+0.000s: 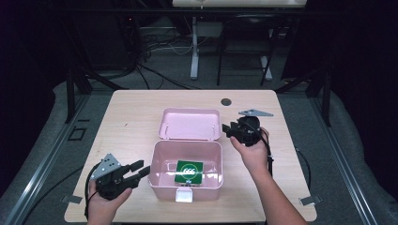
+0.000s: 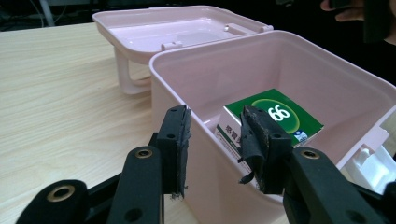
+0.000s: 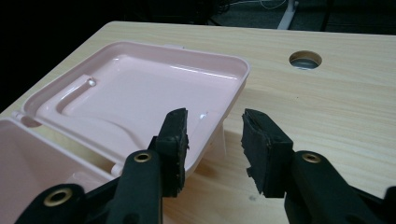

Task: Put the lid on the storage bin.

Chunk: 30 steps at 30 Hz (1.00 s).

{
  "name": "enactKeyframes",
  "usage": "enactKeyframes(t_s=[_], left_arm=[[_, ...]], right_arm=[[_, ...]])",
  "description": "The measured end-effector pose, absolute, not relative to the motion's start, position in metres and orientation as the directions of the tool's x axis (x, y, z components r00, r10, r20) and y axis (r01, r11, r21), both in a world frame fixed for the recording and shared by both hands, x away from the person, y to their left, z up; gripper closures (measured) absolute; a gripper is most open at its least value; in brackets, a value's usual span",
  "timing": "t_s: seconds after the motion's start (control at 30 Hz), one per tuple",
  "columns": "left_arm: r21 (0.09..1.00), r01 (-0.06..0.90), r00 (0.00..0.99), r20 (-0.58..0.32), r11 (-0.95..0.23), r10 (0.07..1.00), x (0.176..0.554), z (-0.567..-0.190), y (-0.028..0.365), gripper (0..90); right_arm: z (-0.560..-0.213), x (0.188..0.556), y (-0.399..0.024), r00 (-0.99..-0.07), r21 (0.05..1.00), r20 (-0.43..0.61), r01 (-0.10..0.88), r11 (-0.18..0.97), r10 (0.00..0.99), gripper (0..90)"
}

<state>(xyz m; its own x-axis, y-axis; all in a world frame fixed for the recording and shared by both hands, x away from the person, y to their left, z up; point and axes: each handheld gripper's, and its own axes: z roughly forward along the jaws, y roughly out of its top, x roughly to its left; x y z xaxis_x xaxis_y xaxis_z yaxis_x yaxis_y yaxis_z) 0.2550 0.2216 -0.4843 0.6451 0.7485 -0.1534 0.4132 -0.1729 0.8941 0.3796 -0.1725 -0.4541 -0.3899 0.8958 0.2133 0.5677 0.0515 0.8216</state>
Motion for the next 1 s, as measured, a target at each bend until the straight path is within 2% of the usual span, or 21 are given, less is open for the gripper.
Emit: enactKeyframes(t_s=[0.77, 1.0], left_arm=[[0.883, 0.424, 0.673, -0.16, -0.2, 0.722, 0.255, -0.491, 0.215, 67.2], [0.88, 0.427, 0.676, -0.156, -0.21, 0.72, 0.255, -0.494, 0.214, 68.1]], right_arm=[[-0.46, 0.432, -0.149, -0.337, 0.74, 0.21, 0.668, 0.076, 0.918, 62.8], [-0.462, 0.453, -0.146, -0.29, 0.69, 0.209, 0.72, 0.069, 0.934, 64.5]])
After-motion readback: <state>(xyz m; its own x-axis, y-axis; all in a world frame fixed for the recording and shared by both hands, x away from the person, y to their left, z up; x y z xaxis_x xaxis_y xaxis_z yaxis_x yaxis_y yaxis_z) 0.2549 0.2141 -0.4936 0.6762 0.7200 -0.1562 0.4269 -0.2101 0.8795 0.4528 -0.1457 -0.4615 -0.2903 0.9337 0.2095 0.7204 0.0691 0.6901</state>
